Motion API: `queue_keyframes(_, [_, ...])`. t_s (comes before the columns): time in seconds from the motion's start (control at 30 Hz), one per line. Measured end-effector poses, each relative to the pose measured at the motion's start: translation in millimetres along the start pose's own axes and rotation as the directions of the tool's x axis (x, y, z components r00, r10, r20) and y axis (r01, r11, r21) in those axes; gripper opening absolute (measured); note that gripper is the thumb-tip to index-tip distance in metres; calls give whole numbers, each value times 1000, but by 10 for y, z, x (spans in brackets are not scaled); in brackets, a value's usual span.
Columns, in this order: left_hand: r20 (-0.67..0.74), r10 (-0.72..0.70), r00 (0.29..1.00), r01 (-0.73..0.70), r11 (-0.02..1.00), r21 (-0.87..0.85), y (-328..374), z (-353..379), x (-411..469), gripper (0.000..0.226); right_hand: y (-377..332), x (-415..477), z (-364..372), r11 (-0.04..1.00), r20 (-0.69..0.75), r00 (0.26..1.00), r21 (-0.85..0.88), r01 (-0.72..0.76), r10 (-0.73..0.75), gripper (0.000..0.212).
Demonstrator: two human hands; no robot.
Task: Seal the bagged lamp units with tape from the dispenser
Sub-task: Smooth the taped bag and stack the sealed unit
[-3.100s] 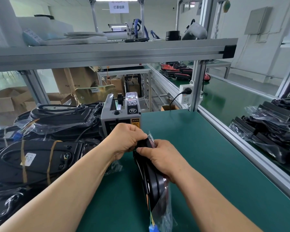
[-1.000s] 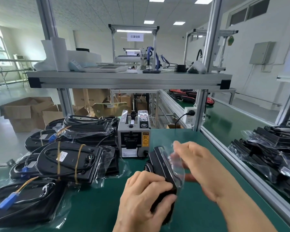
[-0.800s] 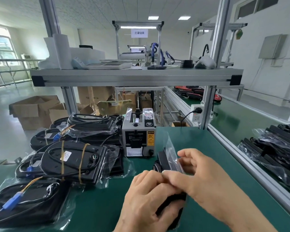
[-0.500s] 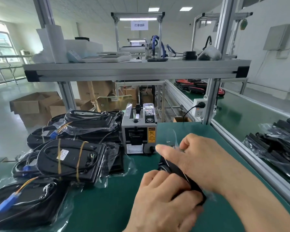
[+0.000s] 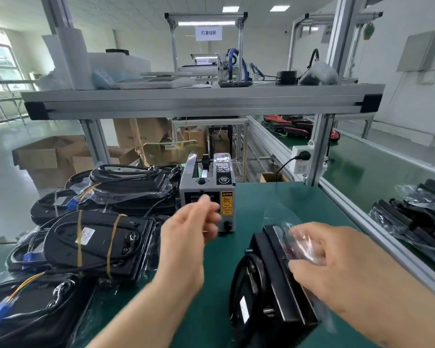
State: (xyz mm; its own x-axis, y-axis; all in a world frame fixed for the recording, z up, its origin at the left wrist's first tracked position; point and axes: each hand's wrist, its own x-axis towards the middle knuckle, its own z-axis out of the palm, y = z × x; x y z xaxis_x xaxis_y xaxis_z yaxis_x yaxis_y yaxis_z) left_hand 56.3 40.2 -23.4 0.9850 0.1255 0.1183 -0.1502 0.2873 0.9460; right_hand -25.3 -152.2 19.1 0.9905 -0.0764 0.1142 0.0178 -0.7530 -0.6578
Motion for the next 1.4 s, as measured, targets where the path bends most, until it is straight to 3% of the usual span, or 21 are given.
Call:
queue_keyframes(0.03, [-127, -191, 973, 183, 981, -66, -63, -15, 273, 19, 26, -3, 4, 1000, -19, 1000, -10, 5, -5, 45])
queue_keyframes(0.1, [-215, -432, 876, 412, 901, -136, -192, -48, 731, 15, 31, -8, 24, 1000, -25, 1000, 5, 4, -4, 43])
queue_keyframes(0.2, [-234, -571, 787, 546, 821, -170, -410, -49, 1128, 7, 7, -33, 48, 997, 11, 1000, 76, 15, -16, 56])
queue_keyframes(0.27, [-233, -602, 763, 572, 798, -190, -494, -31, 1240, 6, 8, -50, 52, 997, 16, 999, 70, 35, -36, 63])
queue_keyframes(0.4, [-283, -594, 753, 532, 803, -270, -540, 21, 1377, 14, 17, -77, 30, 988, 59, 997, 153, 35, -45, 36])
queue_keyframes(0.5, [-313, -600, 736, 477, 788, -389, -522, 93, 1353, 23, 39, -93, 38, 980, 82, 995, 195, 45, -62, 37])
queue_keyframes(0.57, [-366, -533, 763, 438, 843, -312, -446, 140, 1184, 18, 33, -119, 34, 976, 87, 994, 214, 45, -65, 38])
queue_keyframes(0.6, [-353, -467, 810, 407, 883, -235, -390, 122, 1067, 17, 32, -112, 41, 970, 109, 992, 242, 36, -64, 35])
queue_keyframes(0.67, [-184, -318, 930, 315, 948, -48, -226, 92, 765, 17, 47, -135, 42, 950, 129, 988, 308, 46, -89, 46])
queue_keyframes(0.73, [109, -198, 974, 185, 976, 118, -31, 24, 407, 20, 87, -167, 57, 934, 153, 984, 356, 27, -87, 45])
queue_keyframes(0.8, [352, -146, 925, 61, 968, 243, 191, -28, 49, 20, 103, -171, 80, 915, 177, 983, 403, -21, -55, 37])
queue_keyframes(0.9, [508, -126, 852, -84, 925, 370, 417, -3, -337, 22, 89, -173, 134, 895, 140, 990, 443, -52, -12, 41])
queue_keyframes(1.1, [493, -109, 863, -174, 853, 493, 465, 56, -445, 15, 40, -202, 182, 866, 135, 991, 495, -65, -3, 32])
queue_keyframes(1.27, [496, -128, 859, -179, 832, 526, 458, 51, -419, 15, 2, -227, 225, 866, 108, 994, 496, -64, 11, 64])
queue_keyframes(1.4, [513, -143, 847, -194, 814, 548, 467, 51, -384, 15, -25, -242, 236, 865, 104, 995, 500, -53, 1, 67])
